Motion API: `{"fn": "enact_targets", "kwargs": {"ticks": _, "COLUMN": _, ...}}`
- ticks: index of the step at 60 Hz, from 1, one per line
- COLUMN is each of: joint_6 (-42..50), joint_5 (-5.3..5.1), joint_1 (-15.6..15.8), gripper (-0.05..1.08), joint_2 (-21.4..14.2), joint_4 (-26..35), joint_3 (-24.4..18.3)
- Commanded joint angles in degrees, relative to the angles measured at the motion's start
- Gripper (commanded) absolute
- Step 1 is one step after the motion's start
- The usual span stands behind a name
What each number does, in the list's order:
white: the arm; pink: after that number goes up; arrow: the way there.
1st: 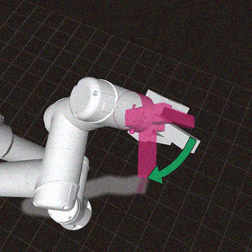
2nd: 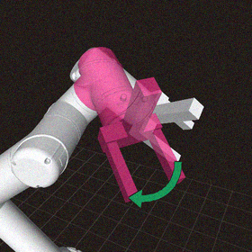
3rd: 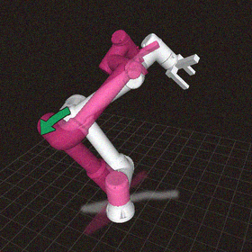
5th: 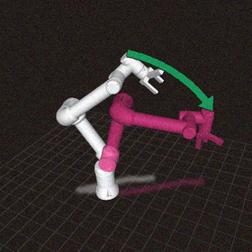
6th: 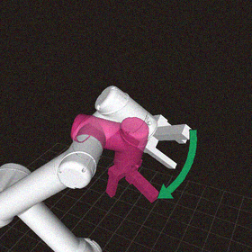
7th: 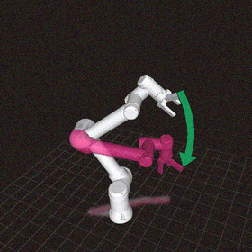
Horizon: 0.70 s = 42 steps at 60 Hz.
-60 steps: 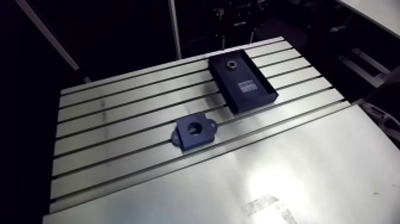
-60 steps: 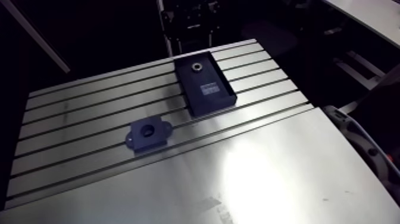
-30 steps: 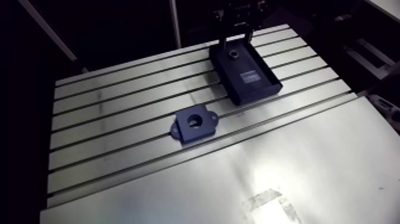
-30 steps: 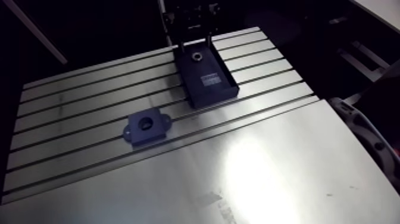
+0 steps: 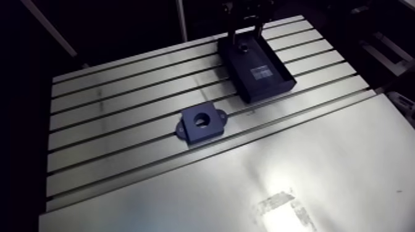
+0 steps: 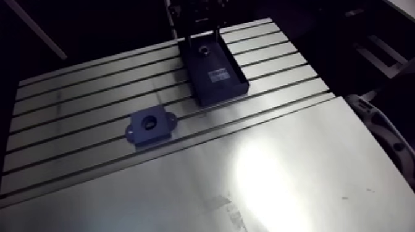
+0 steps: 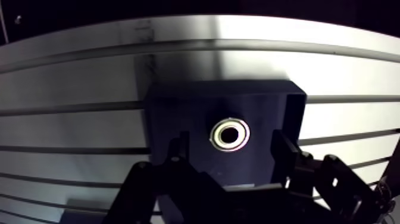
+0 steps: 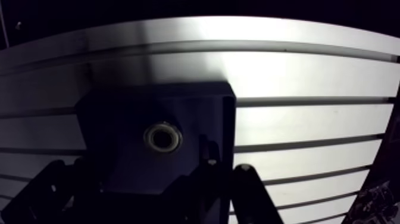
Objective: Pick up the bearing and press it into the housing until flush.
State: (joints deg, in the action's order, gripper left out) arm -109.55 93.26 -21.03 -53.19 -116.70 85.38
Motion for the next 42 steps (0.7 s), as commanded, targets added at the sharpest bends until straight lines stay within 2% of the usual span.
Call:
{"fn": "enact_targets", "kwargs": {"ticks": 1, "joint_6": 0.0, "joint_5": -0.04, "joint_1": -0.1, "gripper": 0.23, "joint_2": 0.8, "joint_4": -0.1, "joint_3": -0.4}}
{"fn": "enact_targets", "kwargs": {"ticks": 19, "joint_6": -0.1, "joint_5": -0.06, "joint_1": -0.1, "gripper": 0.23, "joint_2": 1.6, "joint_4": -2.2, "joint_3": -0.6}}
{"fn": "enact_targets", "kwargs": {"ticks": 42, "joint_6": -0.1, "joint_5": -0.23, "joint_1": 0.0, "gripper": 0.24, "joint_2": 1.6, "joint_4": -2.0, "joint_3": -0.4}}
